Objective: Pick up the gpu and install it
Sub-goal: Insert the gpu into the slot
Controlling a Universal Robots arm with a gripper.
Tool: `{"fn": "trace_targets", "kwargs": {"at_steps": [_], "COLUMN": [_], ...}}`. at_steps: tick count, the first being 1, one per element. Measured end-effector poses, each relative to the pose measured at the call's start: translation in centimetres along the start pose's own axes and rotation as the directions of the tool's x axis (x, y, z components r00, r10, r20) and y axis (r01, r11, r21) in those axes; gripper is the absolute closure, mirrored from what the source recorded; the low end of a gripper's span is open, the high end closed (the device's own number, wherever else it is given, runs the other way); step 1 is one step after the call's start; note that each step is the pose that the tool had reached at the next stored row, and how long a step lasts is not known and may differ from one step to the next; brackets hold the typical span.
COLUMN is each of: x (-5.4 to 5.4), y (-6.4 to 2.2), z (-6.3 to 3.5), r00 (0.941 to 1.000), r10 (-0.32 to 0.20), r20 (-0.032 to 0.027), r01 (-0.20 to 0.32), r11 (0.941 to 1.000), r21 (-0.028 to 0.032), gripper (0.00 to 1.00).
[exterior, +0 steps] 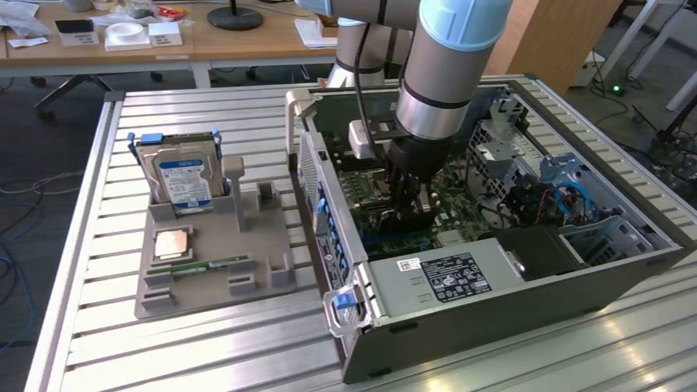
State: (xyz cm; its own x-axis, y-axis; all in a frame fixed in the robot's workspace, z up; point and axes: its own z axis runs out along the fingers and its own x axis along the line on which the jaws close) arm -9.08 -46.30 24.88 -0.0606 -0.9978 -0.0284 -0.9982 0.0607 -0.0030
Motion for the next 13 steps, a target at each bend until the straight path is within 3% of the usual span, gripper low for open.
{"fn": "trace_targets", "kwargs": {"at_steps": [6,7,13], "x": [0.00,0.00,-0.21], "y": [0.01,0.00,0.02], "z": [0.01,0.01,0.01], "r00": [1.0000,1.0000,1.0000], "r10": [0.000,0.000,0.000], "r20": [0.0002,0.0001,0.0001], "r01": [0.000,0.000,0.000], "r11": [1.0000,1.0000,1.0000], "r21": [0.0000,0.0000,0.0000], "gripper": [0.67,0.60,0.60]}}
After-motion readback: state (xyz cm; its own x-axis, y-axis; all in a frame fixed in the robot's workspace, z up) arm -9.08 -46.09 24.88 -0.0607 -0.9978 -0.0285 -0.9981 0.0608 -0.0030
